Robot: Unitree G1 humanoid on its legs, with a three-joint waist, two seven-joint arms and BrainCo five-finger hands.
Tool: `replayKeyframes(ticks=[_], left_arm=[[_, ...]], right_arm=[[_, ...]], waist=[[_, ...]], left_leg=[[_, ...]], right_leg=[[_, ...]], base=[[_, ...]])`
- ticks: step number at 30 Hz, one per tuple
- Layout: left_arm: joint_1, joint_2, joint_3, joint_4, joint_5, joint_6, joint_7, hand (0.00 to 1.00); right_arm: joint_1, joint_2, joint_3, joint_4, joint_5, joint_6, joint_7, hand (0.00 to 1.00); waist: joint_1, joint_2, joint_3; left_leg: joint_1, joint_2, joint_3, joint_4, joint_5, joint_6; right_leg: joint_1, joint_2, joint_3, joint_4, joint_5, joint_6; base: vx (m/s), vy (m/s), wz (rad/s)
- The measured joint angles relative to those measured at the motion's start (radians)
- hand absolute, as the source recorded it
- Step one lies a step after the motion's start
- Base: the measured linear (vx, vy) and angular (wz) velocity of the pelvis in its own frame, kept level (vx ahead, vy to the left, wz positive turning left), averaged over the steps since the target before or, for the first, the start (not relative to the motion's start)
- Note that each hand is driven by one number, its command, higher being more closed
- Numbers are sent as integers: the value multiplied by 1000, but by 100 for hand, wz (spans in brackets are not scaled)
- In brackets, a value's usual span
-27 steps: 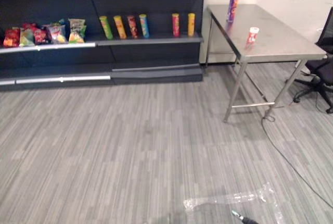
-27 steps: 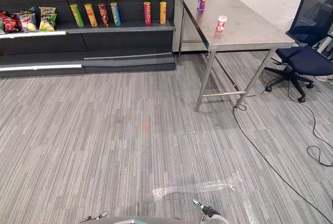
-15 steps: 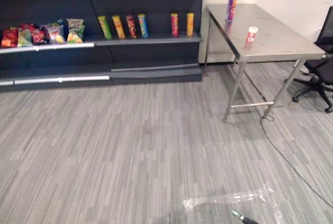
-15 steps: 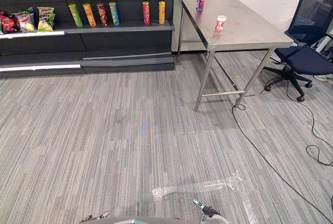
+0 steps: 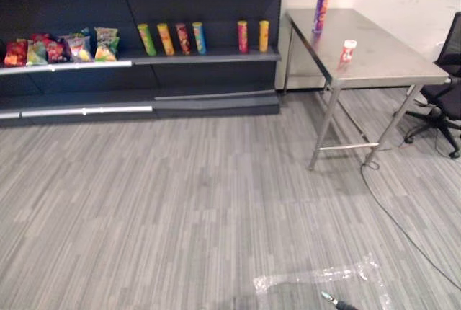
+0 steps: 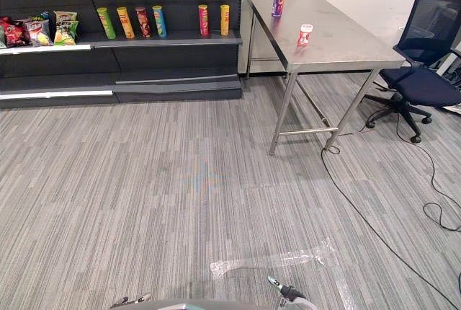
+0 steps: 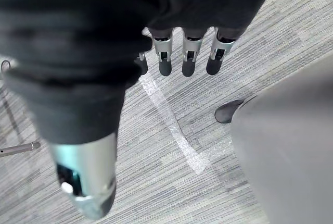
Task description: Put the gum and the chips on the shelf.
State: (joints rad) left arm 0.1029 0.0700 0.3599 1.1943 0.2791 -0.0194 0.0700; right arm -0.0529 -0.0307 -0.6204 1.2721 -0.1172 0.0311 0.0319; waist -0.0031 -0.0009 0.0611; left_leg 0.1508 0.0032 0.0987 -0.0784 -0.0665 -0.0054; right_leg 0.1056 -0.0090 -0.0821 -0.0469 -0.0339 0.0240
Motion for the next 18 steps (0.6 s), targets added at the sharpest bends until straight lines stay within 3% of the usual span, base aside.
replayKeyframes(ticks=[18], left_arm=[[0,2,-11,0,-1,-3,0,0]], right_arm=[[1,0,1,0,1,0,0,0]], waist=[[0,0,0]], left_leg=[[0,-2,-5,0,1,2]], right_leg=[[3,-2,-7,0,0,0]], base=[[0,0,0]])
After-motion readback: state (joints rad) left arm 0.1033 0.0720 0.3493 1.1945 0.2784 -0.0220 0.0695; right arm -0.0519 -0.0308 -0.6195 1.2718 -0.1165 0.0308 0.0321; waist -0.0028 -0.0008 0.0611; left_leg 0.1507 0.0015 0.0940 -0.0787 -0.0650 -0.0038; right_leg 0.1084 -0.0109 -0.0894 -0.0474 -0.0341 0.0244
